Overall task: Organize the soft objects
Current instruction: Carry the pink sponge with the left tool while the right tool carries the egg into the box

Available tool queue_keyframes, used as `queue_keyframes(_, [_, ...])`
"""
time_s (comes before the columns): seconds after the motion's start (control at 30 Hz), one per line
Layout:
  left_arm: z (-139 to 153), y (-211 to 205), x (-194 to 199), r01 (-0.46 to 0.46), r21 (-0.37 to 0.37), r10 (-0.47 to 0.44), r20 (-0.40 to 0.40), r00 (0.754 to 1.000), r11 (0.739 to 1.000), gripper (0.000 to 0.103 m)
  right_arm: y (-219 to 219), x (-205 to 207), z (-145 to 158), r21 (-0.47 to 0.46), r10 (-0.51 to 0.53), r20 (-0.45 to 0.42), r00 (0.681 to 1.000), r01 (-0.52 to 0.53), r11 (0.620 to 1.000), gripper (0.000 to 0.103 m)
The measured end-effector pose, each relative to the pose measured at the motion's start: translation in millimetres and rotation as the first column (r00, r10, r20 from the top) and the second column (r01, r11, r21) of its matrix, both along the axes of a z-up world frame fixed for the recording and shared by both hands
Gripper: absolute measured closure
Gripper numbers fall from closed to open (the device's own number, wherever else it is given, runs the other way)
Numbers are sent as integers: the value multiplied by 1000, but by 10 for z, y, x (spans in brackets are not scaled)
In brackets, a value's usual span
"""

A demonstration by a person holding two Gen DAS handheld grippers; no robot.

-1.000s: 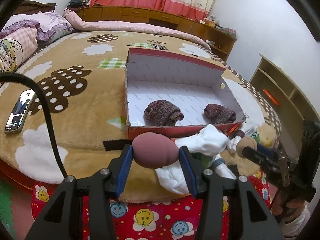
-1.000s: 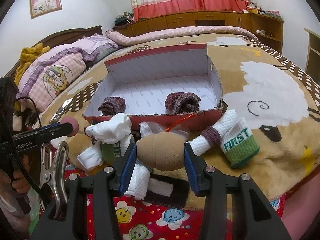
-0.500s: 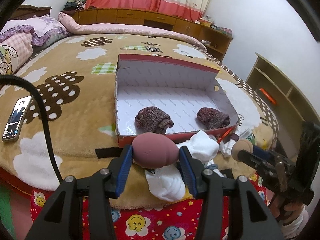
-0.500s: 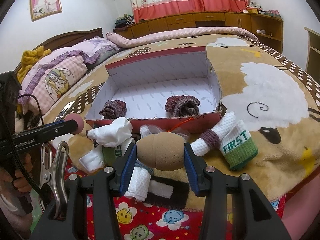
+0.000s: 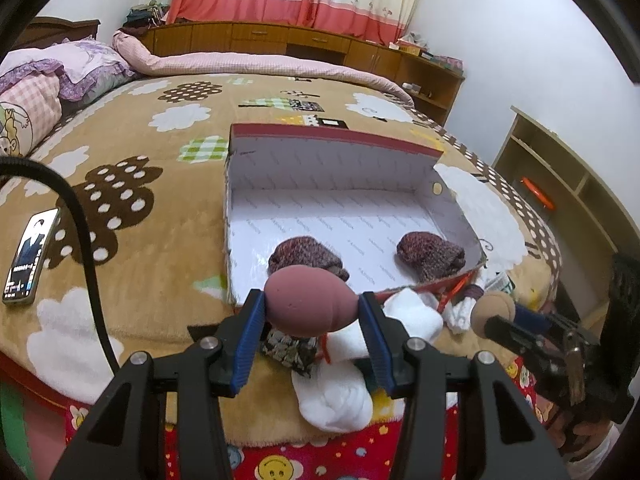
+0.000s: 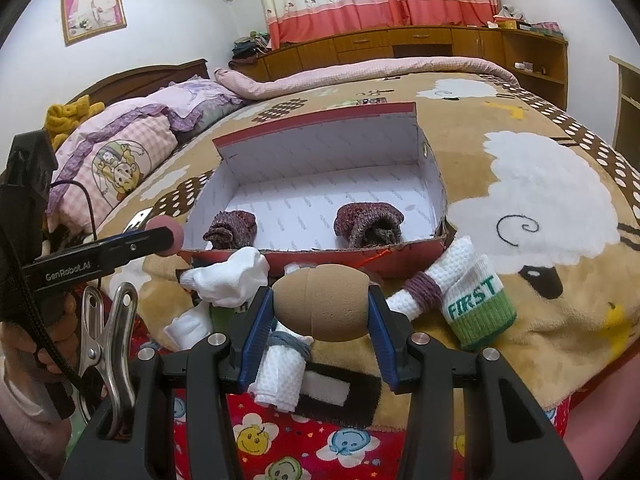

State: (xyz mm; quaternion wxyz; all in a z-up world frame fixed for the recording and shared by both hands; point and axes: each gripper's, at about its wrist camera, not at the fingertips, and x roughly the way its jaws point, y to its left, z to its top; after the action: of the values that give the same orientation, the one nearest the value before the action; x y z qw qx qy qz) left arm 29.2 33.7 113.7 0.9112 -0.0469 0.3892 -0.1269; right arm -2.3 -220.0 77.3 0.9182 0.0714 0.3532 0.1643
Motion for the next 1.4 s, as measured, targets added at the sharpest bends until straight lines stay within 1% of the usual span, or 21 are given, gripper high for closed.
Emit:
queue_keyframes(0.2, [68,-75,139,20,-2,-20,9,1000,1000,52,52,43,73,-7,11,20,1000,-11,1000,56])
queue_keyframes(0.33, [92,-149,267,31,22,-32,17,999,999,52,83,78,118,-8,16,31,999,-15,1000,56])
queue_keyframes(0.47, [68,-179,384,35,23,-35,6,999,999,52,103,105,148,-15,18,41,999,-18,1000,56])
queue_keyframes(0.7, [13,-169,597,9,39,-9,-1,1000,999,52,145,192,191,-12,23,47,999,-22,1000,56])
queue_keyframes(1.0, [-182,-131,1024,-49,56,51,-44,998,997,52,285,352,225,-26,43,57,997,-42,999,56])
queue_keyframes(1.13, [-273,-136,1165,-54,53,57,-66,996,997,52,336,464,226,-30,47,56,997,-46,998,56])
queue_keyframes(1.3, [-384,-130,1256,-63,44,67,-94,993,997,51,408,640,189,-40,58,52,997,-56,998,56])
queue_keyframes(1.4, [-447,-129,1280,-67,37,70,-108,992,997,52,459,768,109,-42,68,28,997,-67,997,56])
